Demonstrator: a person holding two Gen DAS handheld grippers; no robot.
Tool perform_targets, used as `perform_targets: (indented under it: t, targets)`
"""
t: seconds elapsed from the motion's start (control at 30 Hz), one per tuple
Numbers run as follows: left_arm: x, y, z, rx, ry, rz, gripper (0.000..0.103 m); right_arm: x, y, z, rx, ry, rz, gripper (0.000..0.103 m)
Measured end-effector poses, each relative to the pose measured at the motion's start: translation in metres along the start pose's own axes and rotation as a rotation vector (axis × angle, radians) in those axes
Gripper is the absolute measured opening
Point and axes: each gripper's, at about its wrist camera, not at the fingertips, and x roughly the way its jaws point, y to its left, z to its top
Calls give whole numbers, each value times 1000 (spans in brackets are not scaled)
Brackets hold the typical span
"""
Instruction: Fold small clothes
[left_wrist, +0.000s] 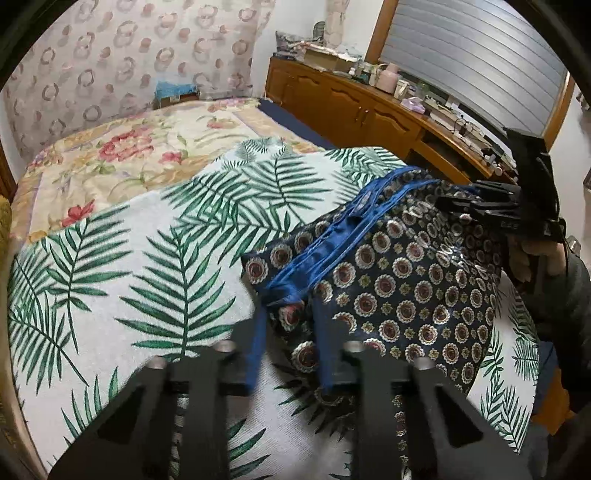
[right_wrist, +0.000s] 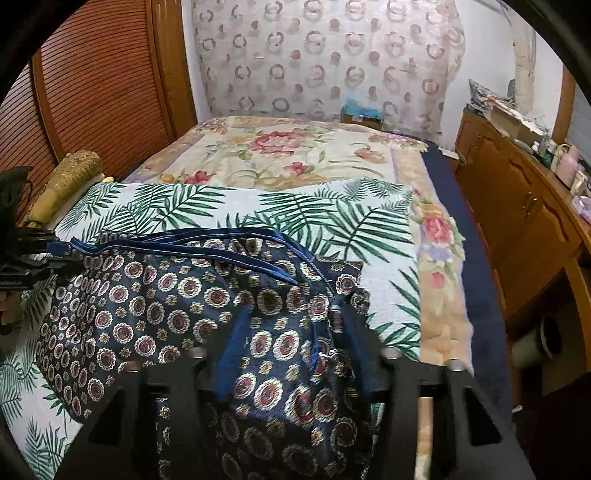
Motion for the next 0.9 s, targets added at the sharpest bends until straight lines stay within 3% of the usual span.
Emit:
perform_targets:
  t: [0.03,0.07,0.27,0.5,0.67,0.77,0.9]
  targets:
    - [-1,-1,1,2,-7,-3,10,-1,1,-1,-7,-5,-10,12]
    - [-4,-2,2,6,-22,-7,9,-4,1,-4,-17,-15,-21,10]
    - [-3,-4,19,17,-62,4,7,-18,-2,-12,28,-88,-66,6]
    - [17,4,32,14,-35,47,10,-14,-3,-17,68,-58,-86,7]
    - [23,10,29,6,-18,98,33,-1,-9,-11,109,-14,-101,40]
    - [29,19,28,-23,5,92,43,5,-12,-7,119,0,-78,50]
    - [33,22,28,-41,9,79,44,13,-20,-2,142,17,-40,53]
